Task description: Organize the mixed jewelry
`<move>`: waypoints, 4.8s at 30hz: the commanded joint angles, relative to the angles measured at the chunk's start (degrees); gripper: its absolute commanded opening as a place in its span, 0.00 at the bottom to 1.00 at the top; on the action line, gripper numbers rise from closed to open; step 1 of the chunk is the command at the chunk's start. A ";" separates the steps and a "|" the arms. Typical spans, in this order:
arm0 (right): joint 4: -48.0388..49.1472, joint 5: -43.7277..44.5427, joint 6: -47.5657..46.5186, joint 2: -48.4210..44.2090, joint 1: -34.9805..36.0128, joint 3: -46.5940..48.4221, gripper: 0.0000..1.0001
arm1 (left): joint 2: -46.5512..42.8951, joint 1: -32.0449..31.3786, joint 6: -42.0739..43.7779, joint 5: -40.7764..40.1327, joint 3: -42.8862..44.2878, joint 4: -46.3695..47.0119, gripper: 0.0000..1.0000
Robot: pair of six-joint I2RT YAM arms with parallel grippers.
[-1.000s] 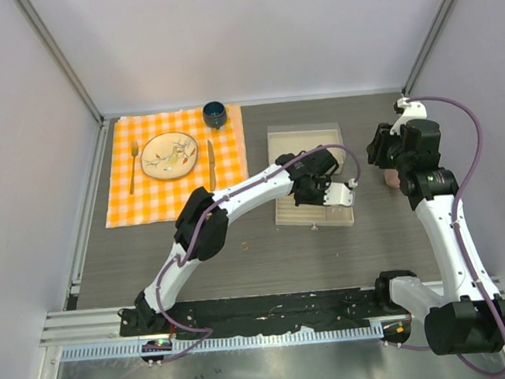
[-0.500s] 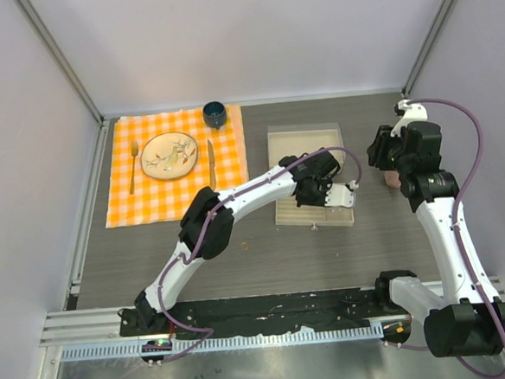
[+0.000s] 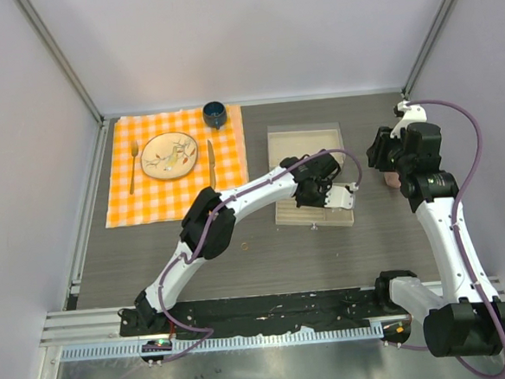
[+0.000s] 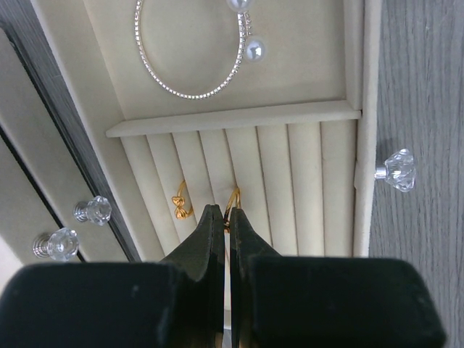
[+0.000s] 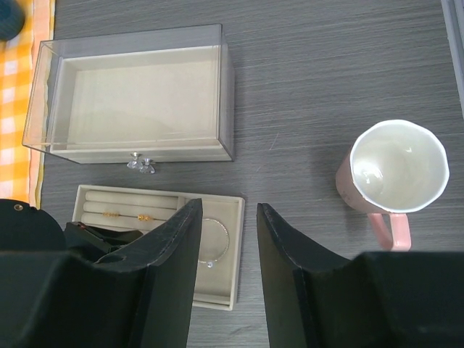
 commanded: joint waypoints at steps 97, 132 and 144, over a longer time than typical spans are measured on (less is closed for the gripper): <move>-2.48 -9.73 -2.73 3.87 -0.60 1.32 0.50 | -44.31 7.68 -28.28 5.71 -62.42 18.02 0.34; -2.48 -7.27 -3.61 5.28 -0.69 1.41 0.50 | -42.99 4.43 -31.26 0.26 -62.86 15.47 0.36; -2.39 -7.27 -3.70 5.36 -0.69 1.41 0.50 | -42.12 3.82 -30.74 -0.18 -63.64 15.47 0.34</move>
